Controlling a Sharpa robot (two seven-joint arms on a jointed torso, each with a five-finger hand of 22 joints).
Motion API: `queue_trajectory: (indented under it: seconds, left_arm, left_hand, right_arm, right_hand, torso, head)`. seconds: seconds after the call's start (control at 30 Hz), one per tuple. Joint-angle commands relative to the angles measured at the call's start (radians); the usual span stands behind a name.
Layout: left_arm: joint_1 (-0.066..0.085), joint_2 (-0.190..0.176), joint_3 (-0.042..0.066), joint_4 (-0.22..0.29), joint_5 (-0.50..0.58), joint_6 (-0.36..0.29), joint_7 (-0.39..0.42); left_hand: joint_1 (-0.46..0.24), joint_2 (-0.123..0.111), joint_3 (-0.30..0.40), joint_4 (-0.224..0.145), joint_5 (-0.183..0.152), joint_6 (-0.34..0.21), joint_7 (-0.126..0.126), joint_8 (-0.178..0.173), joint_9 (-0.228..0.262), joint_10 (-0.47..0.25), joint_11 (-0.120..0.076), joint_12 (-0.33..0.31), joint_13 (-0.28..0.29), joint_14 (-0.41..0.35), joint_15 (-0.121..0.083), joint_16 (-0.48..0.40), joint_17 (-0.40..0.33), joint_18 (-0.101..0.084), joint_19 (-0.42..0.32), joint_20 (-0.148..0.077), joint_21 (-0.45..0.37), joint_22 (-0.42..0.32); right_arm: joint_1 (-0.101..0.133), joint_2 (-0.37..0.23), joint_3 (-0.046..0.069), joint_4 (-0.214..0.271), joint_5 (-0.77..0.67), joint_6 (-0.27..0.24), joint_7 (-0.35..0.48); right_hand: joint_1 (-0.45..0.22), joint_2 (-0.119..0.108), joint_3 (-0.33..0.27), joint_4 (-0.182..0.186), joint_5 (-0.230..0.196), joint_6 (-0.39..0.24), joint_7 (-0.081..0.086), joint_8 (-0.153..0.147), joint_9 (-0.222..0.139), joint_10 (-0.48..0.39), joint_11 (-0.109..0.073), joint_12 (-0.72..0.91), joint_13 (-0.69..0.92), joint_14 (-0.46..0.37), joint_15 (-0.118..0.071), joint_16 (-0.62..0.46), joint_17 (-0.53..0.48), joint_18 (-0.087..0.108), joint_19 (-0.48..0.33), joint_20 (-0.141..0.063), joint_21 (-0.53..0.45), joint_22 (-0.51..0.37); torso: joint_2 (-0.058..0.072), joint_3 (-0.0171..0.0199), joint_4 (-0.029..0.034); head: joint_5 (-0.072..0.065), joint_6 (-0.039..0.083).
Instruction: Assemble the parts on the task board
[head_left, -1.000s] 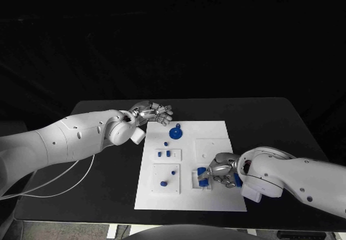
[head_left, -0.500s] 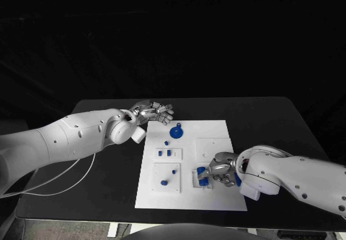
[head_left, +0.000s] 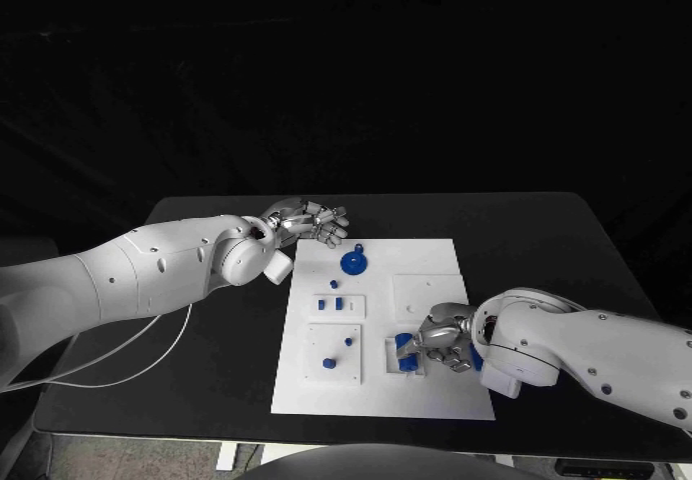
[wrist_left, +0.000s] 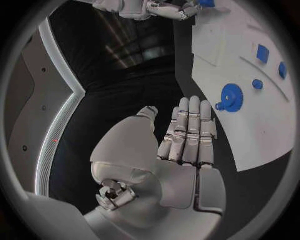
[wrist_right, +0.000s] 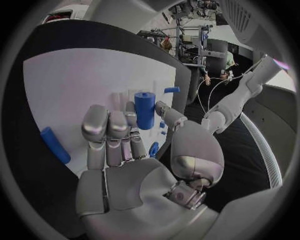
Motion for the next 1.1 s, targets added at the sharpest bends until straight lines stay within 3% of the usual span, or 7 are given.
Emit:
queue_trajectory:
  seconds: [0.03,0.63,0.77,0.87,0.97,1.1]
  left_arm:
    - [0.000,0.000,0.001,0.003,0.007,0.016,0.004]
    - [0.000,-0.001,0.001,0.004,0.006,0.018,-0.001]
    - [0.000,-0.001,0.001,0.004,0.006,0.018,-0.001]
    - [0.000,-0.001,0.001,0.004,0.006,0.018,-0.001]
    - [0.000,-0.001,0.001,0.004,0.006,0.018,-0.001]
    - [0.000,-0.002,0.001,0.004,0.006,0.018,-0.002]
  left_hand:
    - [-0.009,0.000,0.005,-0.001,-0.005,-0.008,0.001,0.006,-0.002,-0.003,0.004,0.001,-0.001,0.005,0.004,-0.004,0.001,0.015,0.007,0.001,-0.004,0.002]
    - [-0.012,-0.001,0.007,-0.001,-0.007,-0.009,0.001,0.006,-0.002,-0.004,0.004,0.001,-0.001,0.005,0.004,-0.005,0.002,0.014,0.007,0.001,-0.005,0.003]
    - [-0.013,-0.001,0.008,-0.001,-0.007,-0.009,0.001,0.006,-0.002,-0.004,0.004,0.001,-0.001,0.005,0.004,-0.005,0.002,0.014,0.007,0.001,-0.005,0.003]
    - [-0.014,-0.001,0.008,-0.001,-0.007,-0.009,0.001,0.006,-0.002,-0.004,0.004,0.001,-0.001,0.005,0.004,-0.005,0.002,0.014,0.007,0.001,-0.005,0.003]
    - [-0.014,-0.002,0.008,-0.001,-0.008,-0.009,0.001,0.006,-0.002,-0.004,0.004,0.001,-0.001,0.005,0.004,-0.005,0.002,0.014,0.007,0.001,-0.005,0.003]
    - [-0.014,-0.002,0.009,-0.001,-0.008,-0.009,0.001,0.006,-0.002,-0.004,0.004,0.001,-0.001,0.005,0.004,-0.005,0.002,0.014,0.007,0.001,-0.005,0.004]
  right_arm:
    - [-0.005,0.003,-0.004,0.003,-0.011,0.034,-0.008]
    - [-0.007,0.009,-0.004,0.010,-0.048,0.028,-0.002]
    - [-0.007,0.009,-0.004,0.005,-0.054,0.013,-0.004]
    - [-0.007,0.009,-0.004,0.003,-0.064,0.009,-0.004]
    - [-0.007,0.009,-0.004,0.003,-0.065,0.013,-0.004]
    - [-0.007,0.008,-0.004,0.005,-0.065,0.025,0.001]
  right_hand:
    - [-0.009,0.000,-0.006,0.000,-0.006,0.003,0.003,-0.007,-0.001,0.005,0.001,-0.004,0.001,-0.001,-0.004,-0.006,0.002,0.129,-0.001,0.005,-0.001,0.008]
    - [-0.012,-0.010,-0.009,-0.002,-0.007,0.002,0.004,-0.008,-0.002,0.004,0.002,-0.006,0.003,-0.002,-0.004,-0.007,0.002,0.129,-0.002,0.003,-0.002,0.008]
    - [-0.034,-0.045,-0.014,0.017,-0.009,-0.002,0.005,-0.012,-0.002,0.001,0.002,-0.009,0.005,-0.003,-0.004,-0.009,0.002,0.129,-0.002,0.002,-0.004,0.006]
    - [-0.081,-0.057,-0.065,0.029,-0.010,-0.010,0.007,-0.016,-0.001,-0.004,0.005,-0.012,0.006,-0.005,-0.003,-0.010,0.004,0.129,-0.003,0.000,-0.004,0.006]
    - [-0.109,-0.047,-0.122,0.017,-0.011,-0.016,0.006,-0.018,0.003,-0.010,0.005,-0.014,0.009,-0.008,-0.004,-0.010,0.007,0.129,-0.011,-0.007,-0.006,0.007]
    - [-0.155,0.002,-0.240,-0.051,-0.008,-0.022,0.004,-0.020,0.009,-0.017,0.001,-0.017,0.014,-0.015,-0.006,-0.012,0.012,0.129,-0.028,-0.022,-0.010,0.009]
  torso:
    - [0.000,-0.0001,0.0001]
    - [0.000,-0.0001,-0.0002]
    - [0.000,0.0000,-0.0007]
    - [0.000,0.0000,-0.0007]
    - [0.000,0.0002,-0.0009]
    - [0.000,0.0005,-0.0005]
  head:
    - [0.001,-0.001]
    - [0.006,-0.004]
    - [0.006,-0.004]
    - [0.006,-0.004]
    - [0.006,-0.004]
    - [0.005,-0.004]
